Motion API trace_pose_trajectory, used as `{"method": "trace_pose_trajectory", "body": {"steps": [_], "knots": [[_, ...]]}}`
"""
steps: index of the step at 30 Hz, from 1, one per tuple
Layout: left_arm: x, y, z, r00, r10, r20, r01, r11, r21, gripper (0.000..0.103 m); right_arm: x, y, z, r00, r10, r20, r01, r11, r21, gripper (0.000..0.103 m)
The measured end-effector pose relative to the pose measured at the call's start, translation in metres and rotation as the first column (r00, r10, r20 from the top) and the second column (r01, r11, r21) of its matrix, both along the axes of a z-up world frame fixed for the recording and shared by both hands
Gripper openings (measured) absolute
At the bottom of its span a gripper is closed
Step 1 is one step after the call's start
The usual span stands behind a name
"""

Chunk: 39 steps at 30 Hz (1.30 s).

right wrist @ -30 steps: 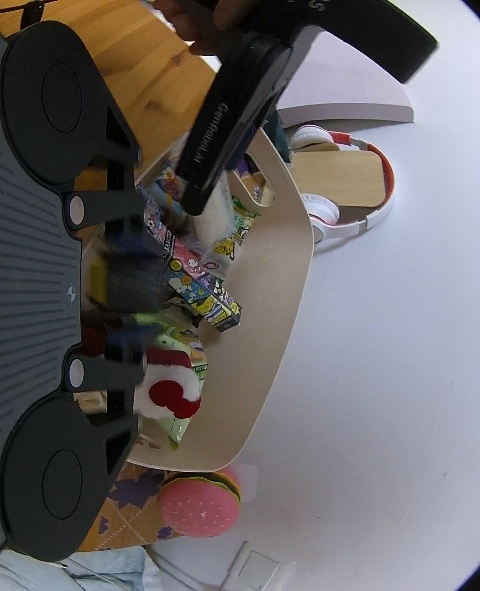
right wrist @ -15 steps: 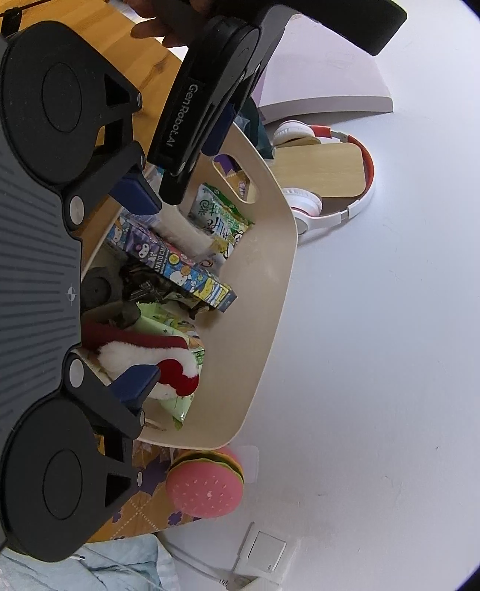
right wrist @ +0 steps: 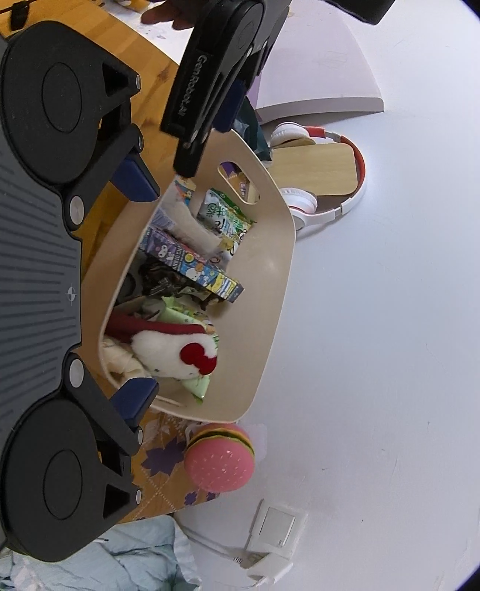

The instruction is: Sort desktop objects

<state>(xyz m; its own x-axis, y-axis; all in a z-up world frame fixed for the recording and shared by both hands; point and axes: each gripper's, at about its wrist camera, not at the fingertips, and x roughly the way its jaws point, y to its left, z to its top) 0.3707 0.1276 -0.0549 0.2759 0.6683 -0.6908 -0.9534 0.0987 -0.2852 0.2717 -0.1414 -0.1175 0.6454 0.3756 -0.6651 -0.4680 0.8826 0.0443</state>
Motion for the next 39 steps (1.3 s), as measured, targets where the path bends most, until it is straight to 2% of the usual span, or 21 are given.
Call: {"method": "trace_pose_trajectory", "body": {"steps": [11, 25, 28, 33, 39], "knots": [[0.006, -0.049, 0.025, 0.999, 0.032, 0.001, -0.032, 0.999, 0.043, 0.072, -0.035, -0.019, 0.011, 0.999, -0.015, -0.030, 0.015, 1.000, 0.006, 0.103], [0.016, -0.128, 0.055, 0.994, 0.102, 0.037, -0.104, 0.994, 0.047, 0.072, -0.098, -0.044, 0.053, 0.998, -0.045, -0.033, 0.046, 0.998, 0.044, 0.103], [0.015, -0.148, 0.065, 0.990, 0.125, 0.059, -0.129, 0.989, 0.068, 0.072, -0.111, -0.050, 0.065, 0.997, -0.055, -0.051, 0.058, 0.997, 0.051, 0.103], [0.013, -0.179, 0.083, 0.984, 0.150, 0.098, -0.159, 0.983, 0.095, 0.072, -0.136, -0.061, 0.085, 0.999, -0.045, -0.026, 0.047, 0.997, 0.061, 0.103], [0.011, -0.215, 0.099, 0.978, 0.176, 0.111, -0.185, 0.980, 0.077, 0.072, -0.164, -0.072, 0.104, 0.999, -0.030, 0.017, 0.030, 0.999, 0.016, 0.103]]}}
